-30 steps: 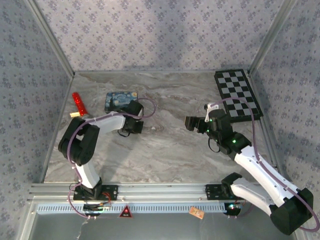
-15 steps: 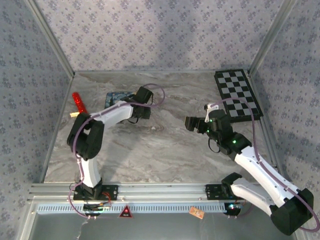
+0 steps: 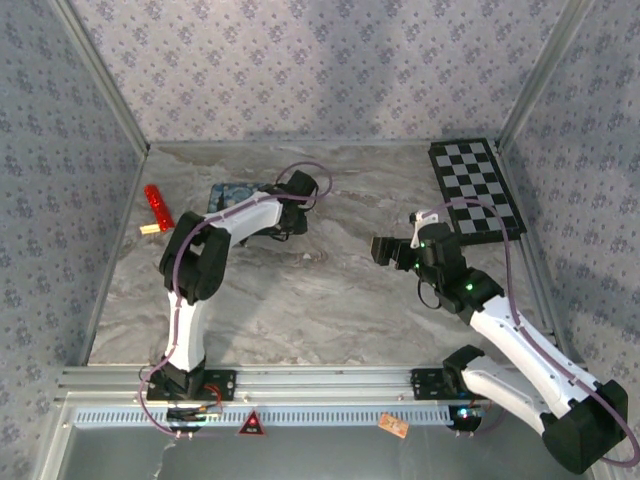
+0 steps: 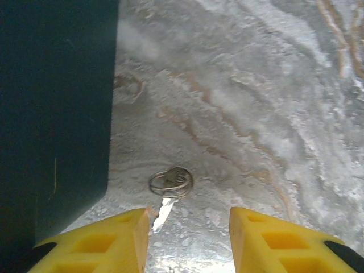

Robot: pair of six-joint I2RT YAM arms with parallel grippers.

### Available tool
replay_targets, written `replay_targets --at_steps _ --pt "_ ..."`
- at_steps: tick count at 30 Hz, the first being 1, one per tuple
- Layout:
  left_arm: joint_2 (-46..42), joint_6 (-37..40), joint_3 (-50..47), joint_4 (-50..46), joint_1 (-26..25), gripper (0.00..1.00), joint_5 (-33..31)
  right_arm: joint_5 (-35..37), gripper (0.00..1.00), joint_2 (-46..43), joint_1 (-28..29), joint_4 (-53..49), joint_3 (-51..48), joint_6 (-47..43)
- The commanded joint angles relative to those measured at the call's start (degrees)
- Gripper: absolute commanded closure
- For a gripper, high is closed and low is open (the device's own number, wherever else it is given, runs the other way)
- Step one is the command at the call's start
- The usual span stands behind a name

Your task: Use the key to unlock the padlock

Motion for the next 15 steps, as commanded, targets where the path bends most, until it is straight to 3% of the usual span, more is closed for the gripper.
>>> replay_targets --at_steps 1,12,15 --pt "0.3 -6.2 0.6 -3.0 0.7 0.57 -2.9 0.0 0.00 -1.0 0.5 -0.5 -1.1 1.0" --pt "3.6 -8.8 1.9 0.1 2.2 0.44 2.9 -1.0 0.00 -1.7 0.5 0.3 -2.9 2.5" --pt "3.9 -9.3 1.6 2.0 2.4 0.50 5.3 -1.3 0.00 -1.9 0.5 0.6 -3.5 2.8"
